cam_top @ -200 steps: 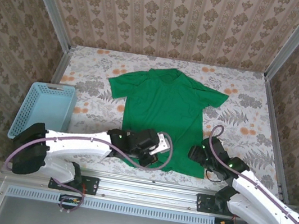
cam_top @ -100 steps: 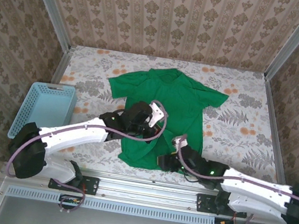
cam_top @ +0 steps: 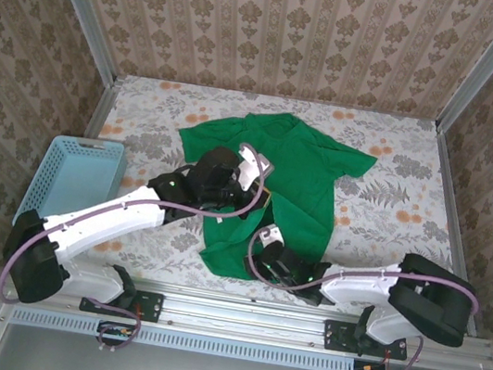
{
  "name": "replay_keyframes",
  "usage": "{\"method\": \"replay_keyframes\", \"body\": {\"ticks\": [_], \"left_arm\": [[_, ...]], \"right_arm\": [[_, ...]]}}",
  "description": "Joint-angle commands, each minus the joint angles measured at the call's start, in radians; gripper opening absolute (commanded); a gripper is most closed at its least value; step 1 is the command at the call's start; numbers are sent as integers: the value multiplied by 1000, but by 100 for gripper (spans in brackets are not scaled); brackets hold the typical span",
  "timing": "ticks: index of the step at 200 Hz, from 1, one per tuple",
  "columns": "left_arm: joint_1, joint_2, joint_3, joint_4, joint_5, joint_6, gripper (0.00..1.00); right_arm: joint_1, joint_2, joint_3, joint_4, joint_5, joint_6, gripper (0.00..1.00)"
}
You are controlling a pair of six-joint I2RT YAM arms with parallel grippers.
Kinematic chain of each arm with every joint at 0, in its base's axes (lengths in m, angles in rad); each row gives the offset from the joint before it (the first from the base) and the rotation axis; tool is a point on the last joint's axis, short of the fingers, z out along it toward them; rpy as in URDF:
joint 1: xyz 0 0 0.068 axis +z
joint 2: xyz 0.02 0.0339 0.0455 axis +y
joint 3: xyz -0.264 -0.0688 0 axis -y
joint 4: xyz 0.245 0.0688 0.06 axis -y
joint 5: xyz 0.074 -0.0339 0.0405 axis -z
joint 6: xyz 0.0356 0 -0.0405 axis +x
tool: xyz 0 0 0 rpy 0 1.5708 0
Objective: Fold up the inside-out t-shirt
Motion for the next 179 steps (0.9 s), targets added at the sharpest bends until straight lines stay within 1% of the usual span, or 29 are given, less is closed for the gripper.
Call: {"method": "replay_keyframes", "body": {"ticks": [1,28,54,66,93,116,139,179], "left_arm": [[9,-37,54,-24,48,10,0],[11,-44,88,-39,70,13,0],[11,-60,125,-56,78,21,0],[10,-69,147,-66,72,29,0],[19,-87,187,-93,46,47,0],[26,-97,218,-97,54,50,0],[26,-99,257,-97,56,55,0],[24,-91,320,-105,42,57,0]], "right_arm": [[-8,54,70,57,114,-56,63],[-71,114,112,72,144,-53,63],[-120,169,191,20,208,-90,64],[-149,191,208,27,213,-98,64],[-223,212,214,73,158,-90,64],[-263,236,253,65,150,-88,66],[-310,273,324,19,116,-71,74],[-400,376,501,-101,73,-29,80]]}}
